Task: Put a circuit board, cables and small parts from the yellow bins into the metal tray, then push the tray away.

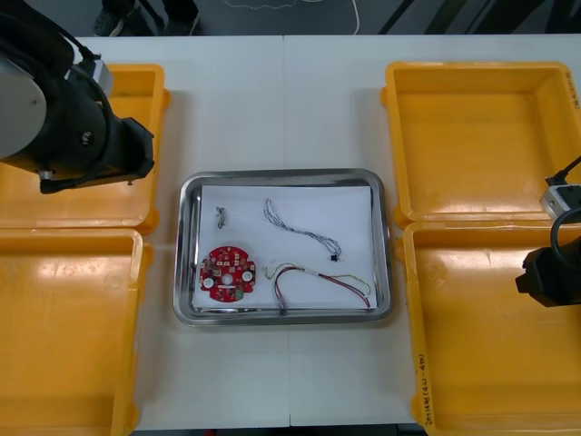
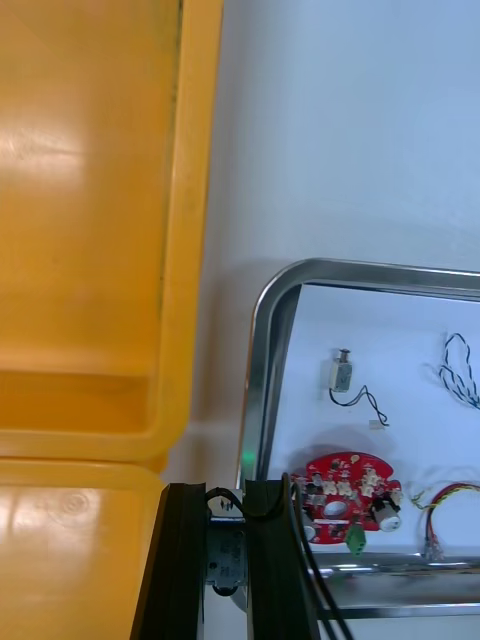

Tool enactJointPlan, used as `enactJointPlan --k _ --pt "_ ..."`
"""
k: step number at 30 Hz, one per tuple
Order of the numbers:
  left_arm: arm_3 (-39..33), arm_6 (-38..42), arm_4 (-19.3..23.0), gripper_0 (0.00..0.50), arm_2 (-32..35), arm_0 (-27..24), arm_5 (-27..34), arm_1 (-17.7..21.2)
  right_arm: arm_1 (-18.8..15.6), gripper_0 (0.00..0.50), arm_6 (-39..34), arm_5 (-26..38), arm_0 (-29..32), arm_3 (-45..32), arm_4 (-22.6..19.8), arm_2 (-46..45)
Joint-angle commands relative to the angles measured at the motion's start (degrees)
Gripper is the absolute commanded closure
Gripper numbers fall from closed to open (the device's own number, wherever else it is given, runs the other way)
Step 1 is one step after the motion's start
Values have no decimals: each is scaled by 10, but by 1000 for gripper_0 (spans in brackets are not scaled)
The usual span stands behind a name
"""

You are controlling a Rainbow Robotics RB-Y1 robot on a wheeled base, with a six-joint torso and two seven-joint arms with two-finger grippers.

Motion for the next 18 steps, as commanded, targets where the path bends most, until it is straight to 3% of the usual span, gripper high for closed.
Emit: enactJointPlan --k 1,8,18 --pt "-11 61 1 500 -48 -42 4 -4 -4 0 28 -5 6 -4 -4 -19" --pt "4 59 -45 500 -60 -49 4 -68 -4 0 28 -5 6 -4 -4 -19" --pt "63 53 -104 500 -114 -77 4 -131 -4 0 28 -5 6 -4 -4 -19"
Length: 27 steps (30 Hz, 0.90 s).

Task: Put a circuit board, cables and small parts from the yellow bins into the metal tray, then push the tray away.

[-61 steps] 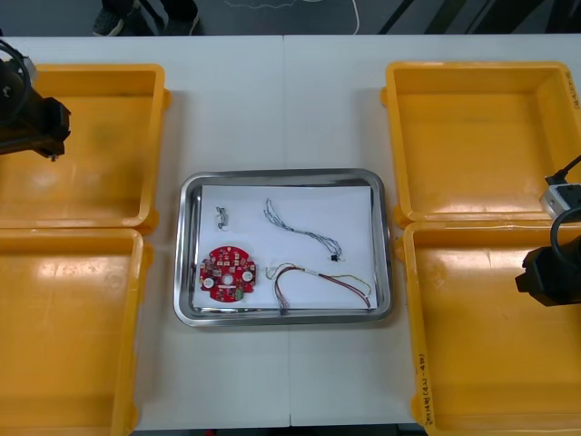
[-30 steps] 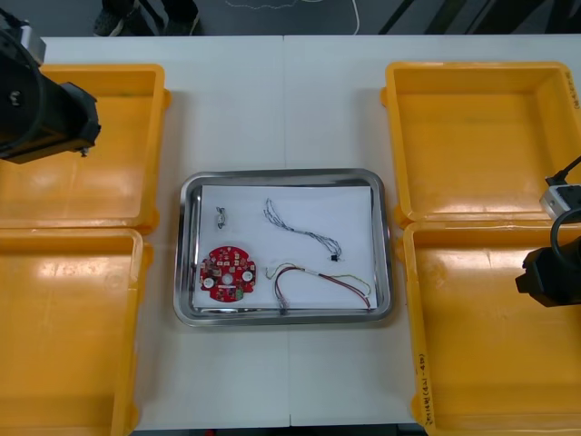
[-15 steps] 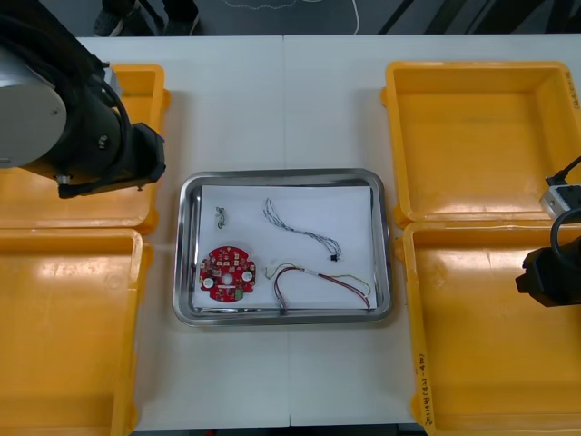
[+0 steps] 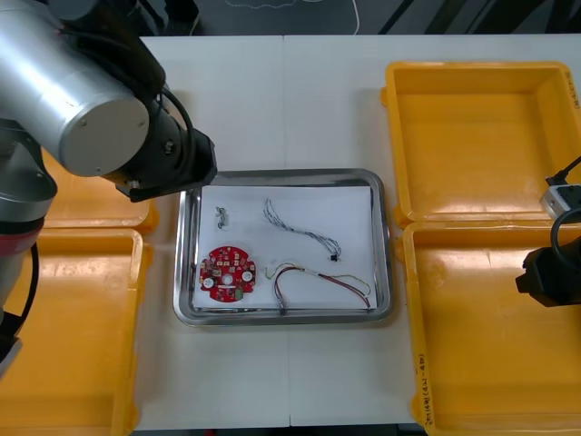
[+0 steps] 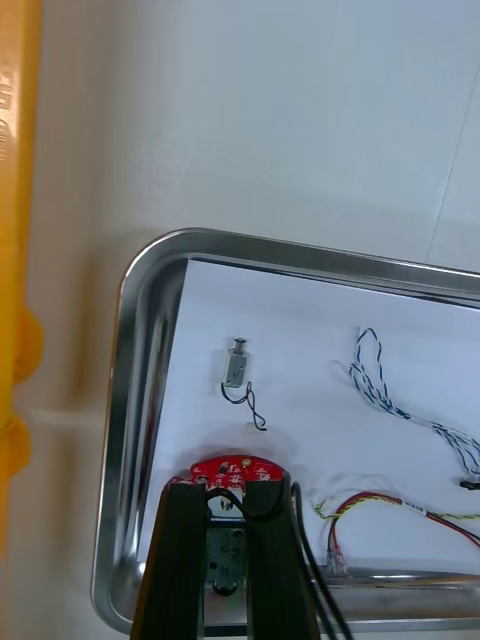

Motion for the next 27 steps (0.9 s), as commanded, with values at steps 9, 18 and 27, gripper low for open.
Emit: enactJointPlan --k 9,18,27 --pt "107 -31 -48 500 -74 -67 4 -69 -4 0 28 -5 6 -4 -4 -18" --pt "167 -60 -73 500 -90 -69 -44 -100 -4 0 28 -5 6 -4 -4 -18" --pt "222 -98 -93 500 -92 -69 -80 -122 -4 0 28 -5 6 -4 -4 -18"
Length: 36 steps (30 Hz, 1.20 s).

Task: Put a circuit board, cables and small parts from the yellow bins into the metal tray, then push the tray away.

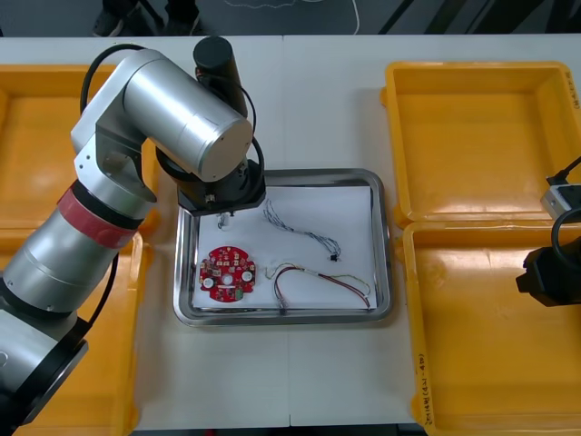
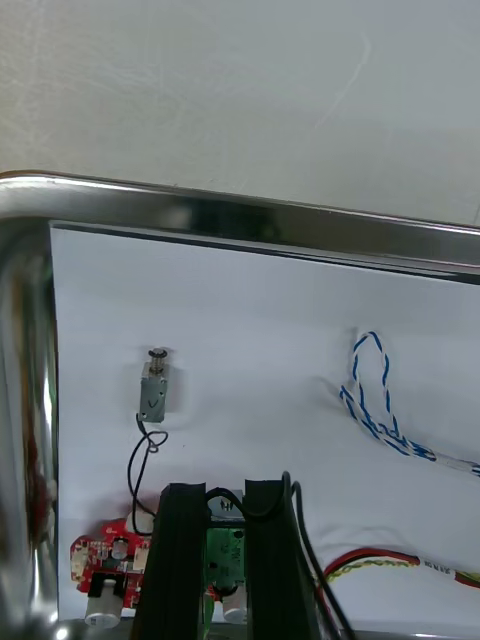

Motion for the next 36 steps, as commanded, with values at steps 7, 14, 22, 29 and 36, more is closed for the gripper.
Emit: enactJointPlan --k 7,14,22,29,36 --pt "40 -65 -12 500 -18 -26 -37 -19 -4 0 28 -5 6 -4 -4 -17" --pt "64 -65 -10 500 -31 -25 -51 -19 -4 0 28 -5 6 -4 -4 -17" --pt "64 -65 -10 434 -33 -21 -53 -20 -4 0 28 -5 6 -4 -4 -17" --pt "62 -62 -13 0 -33 -21 -53 -19 -4 0 28 -5 6 -4 -4 -17" --pt "35 -60 -24 0 -11 -21 -29 -19 -4 0 28 -5 6 -4 -4 -17"
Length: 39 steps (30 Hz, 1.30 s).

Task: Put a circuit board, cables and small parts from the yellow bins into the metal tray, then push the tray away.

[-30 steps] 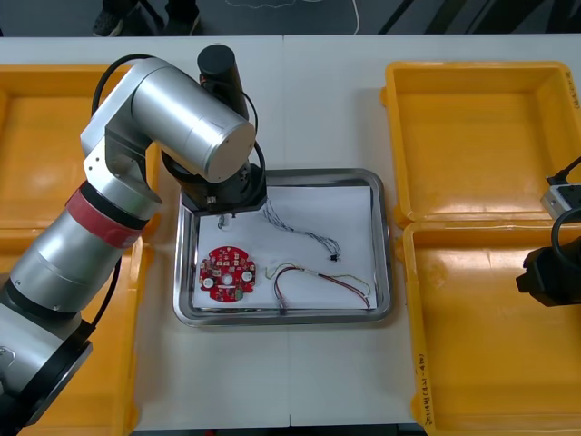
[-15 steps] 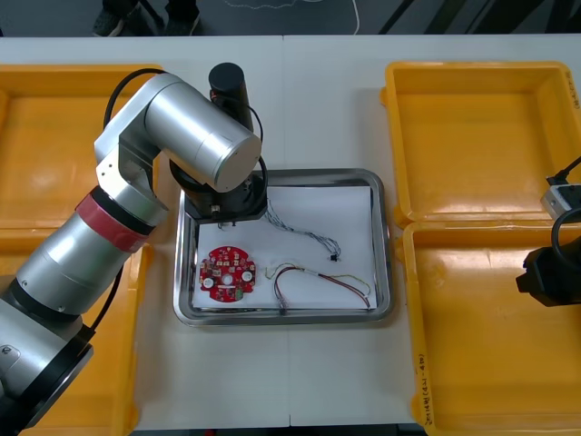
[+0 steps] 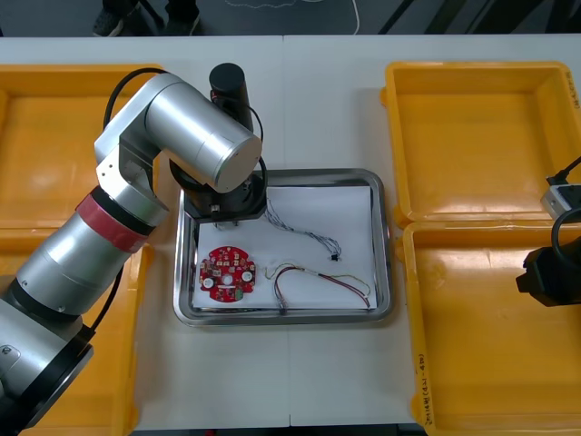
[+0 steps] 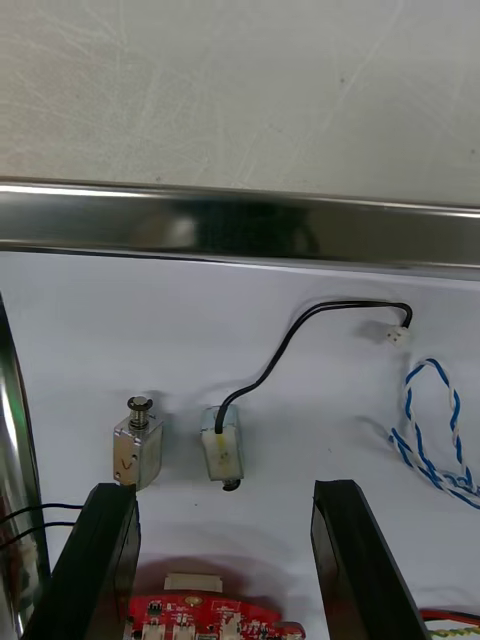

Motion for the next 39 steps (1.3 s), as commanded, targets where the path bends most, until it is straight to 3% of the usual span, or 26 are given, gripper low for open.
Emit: enactJointPlan --k 1,10,18,24,30,39 --pt "-44 -19 -10 0 17 -20 27 -9 -4 0 28 -5 6 -4 -4 -17" --pt "-135 -12 -8 0 38 -20 100 20 -4 0 28 -5 6 -4 -4 -17" --pt "-196 -10 11 0 85 -20 106 38 -4 0 28 -5 6 -4 -4 -17" --pt "-232 -7 47 0 121 -20 106 67 -4 0 28 -5 6 -4 -4 -17" --pt "-248 -8 113 0 147 -20 106 131 -4 0 28 -5 6 -4 -4 -17" --pt "-232 -22 178 0 187 -20 106 210 -4 0 28 -5 6 -4 -4 -17"
